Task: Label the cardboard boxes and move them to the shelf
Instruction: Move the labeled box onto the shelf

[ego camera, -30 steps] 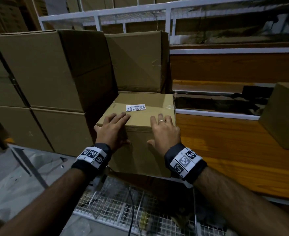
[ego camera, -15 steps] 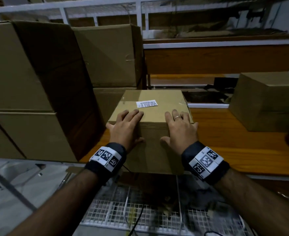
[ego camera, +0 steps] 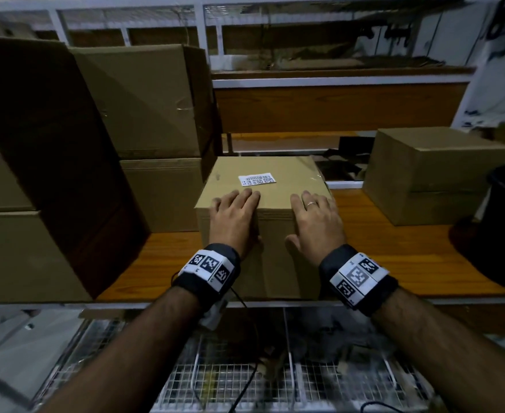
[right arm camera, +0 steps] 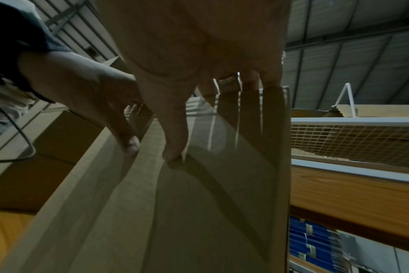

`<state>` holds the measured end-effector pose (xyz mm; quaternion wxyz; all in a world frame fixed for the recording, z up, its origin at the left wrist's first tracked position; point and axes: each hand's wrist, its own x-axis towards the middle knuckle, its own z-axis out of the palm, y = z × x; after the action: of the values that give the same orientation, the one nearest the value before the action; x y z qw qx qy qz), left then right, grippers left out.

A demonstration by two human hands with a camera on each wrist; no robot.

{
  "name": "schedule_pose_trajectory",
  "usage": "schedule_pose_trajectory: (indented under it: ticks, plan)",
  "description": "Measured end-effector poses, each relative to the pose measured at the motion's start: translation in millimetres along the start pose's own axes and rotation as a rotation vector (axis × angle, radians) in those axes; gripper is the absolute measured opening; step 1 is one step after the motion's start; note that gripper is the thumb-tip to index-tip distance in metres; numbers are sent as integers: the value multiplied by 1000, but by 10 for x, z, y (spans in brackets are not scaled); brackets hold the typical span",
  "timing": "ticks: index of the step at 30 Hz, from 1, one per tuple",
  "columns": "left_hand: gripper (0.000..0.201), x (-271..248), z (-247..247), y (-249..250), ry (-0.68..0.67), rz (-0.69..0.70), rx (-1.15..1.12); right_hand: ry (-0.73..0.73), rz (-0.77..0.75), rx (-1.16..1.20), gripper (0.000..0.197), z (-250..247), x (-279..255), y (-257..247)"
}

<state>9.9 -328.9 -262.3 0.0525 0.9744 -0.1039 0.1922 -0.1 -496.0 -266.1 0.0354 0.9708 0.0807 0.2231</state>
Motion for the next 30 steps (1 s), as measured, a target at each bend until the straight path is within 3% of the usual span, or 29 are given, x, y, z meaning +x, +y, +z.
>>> schedule_pose_trajectory:
  ticks: [15,30]
  plan:
    - [85,349,210,331,40,106,-28,13,9,6,82,152,124,568]
    - [82,536,295,612,17,125,-71,-18,2,13,82,191,202,945]
